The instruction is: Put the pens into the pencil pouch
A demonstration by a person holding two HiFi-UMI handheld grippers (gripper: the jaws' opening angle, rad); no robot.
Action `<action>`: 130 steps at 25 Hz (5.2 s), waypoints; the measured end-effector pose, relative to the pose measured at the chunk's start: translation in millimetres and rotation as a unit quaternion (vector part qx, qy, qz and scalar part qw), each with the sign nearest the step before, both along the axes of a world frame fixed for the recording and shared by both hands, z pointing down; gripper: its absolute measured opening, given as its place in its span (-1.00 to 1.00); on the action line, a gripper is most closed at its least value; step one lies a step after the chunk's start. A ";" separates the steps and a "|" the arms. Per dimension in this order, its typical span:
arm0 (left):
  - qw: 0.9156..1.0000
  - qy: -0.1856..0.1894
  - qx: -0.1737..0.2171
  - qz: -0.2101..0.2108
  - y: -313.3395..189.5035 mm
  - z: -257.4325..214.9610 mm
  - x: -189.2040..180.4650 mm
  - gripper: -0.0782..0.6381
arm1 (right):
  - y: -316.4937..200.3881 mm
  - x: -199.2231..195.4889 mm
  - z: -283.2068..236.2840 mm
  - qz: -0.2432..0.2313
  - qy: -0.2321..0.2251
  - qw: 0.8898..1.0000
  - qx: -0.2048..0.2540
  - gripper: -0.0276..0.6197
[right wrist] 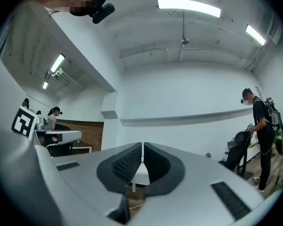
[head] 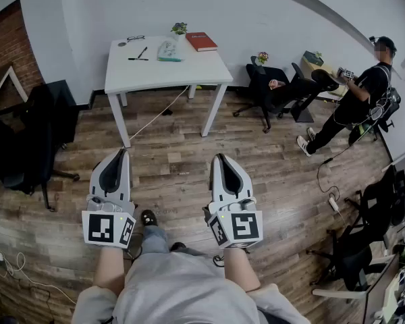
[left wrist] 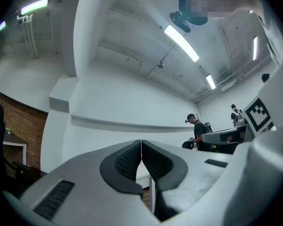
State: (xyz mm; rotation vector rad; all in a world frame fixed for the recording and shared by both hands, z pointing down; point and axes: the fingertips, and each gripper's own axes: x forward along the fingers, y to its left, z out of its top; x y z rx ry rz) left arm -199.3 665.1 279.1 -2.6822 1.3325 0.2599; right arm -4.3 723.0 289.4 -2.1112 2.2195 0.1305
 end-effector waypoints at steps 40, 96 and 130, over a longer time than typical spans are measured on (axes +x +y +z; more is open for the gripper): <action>0.999 0.018 0.033 0.002 -276.1 -21.2 -23.4 -0.71 | -279.1 -25.3 -12.7 -0.032 -0.004 0.999 0.023 -0.80; 0.999 0.008 0.027 -0.018 -695.9 -5.9 143.5 -0.71 | -718.4 138.4 4.6 -0.059 -0.003 0.998 0.010 -0.80; 0.987 -0.026 -0.066 0.142 -915.5 67.0 218.8 -0.71 | -882.1 176.8 223.4 0.001 0.015 0.955 -0.297 -0.79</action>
